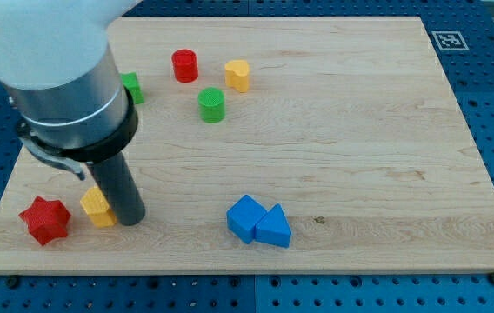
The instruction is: Slide green circle closer to yellow hexagon
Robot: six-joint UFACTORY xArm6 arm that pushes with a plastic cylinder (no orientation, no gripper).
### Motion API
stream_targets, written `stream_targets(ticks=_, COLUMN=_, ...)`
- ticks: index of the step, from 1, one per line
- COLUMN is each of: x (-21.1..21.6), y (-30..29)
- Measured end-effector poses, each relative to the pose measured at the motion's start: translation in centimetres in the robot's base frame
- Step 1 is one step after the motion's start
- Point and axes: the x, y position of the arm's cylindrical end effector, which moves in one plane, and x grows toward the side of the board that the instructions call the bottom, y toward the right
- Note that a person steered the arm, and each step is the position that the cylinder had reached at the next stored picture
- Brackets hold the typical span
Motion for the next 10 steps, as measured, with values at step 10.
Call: stream_targets(ticks=10, x=-18.3, y=21.5)
